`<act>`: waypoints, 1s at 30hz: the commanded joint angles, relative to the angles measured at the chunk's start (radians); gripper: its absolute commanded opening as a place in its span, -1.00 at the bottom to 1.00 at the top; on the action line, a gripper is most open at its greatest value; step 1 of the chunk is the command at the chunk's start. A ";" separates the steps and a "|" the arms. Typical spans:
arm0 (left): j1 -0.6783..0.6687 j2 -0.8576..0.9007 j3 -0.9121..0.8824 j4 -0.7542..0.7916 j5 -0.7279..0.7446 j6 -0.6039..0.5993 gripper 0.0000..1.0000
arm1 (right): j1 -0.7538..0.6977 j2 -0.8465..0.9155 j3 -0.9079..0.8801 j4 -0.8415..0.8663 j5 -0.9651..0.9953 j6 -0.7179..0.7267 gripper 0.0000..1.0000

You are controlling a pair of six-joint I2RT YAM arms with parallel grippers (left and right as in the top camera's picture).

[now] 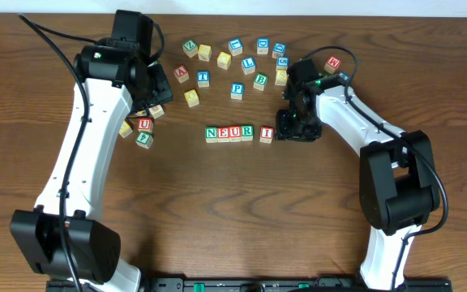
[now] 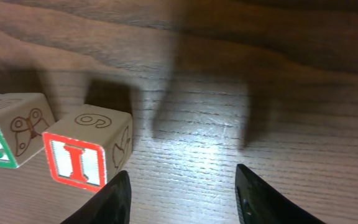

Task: Spell out NEURIPS
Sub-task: 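Move the right gripper to the I block and nudge it left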

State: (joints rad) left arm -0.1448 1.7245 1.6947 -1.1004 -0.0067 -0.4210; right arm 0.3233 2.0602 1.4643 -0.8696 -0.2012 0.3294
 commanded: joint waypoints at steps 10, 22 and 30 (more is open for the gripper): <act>0.004 0.008 -0.006 -0.006 -0.013 0.009 0.00 | 0.032 -0.005 -0.062 0.044 0.008 0.038 -0.02; 0.004 0.008 -0.006 -0.006 -0.013 0.009 -0.01 | 0.051 -0.003 -0.062 0.104 0.008 0.041 -0.02; 0.004 0.008 -0.006 -0.006 -0.013 0.010 0.00 | 0.051 0.004 -0.062 0.126 0.021 0.039 -0.01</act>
State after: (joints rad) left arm -0.1448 1.7252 1.6947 -1.1007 -0.0067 -0.4210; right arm 0.3660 2.0598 1.4113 -0.7448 -0.1932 0.3565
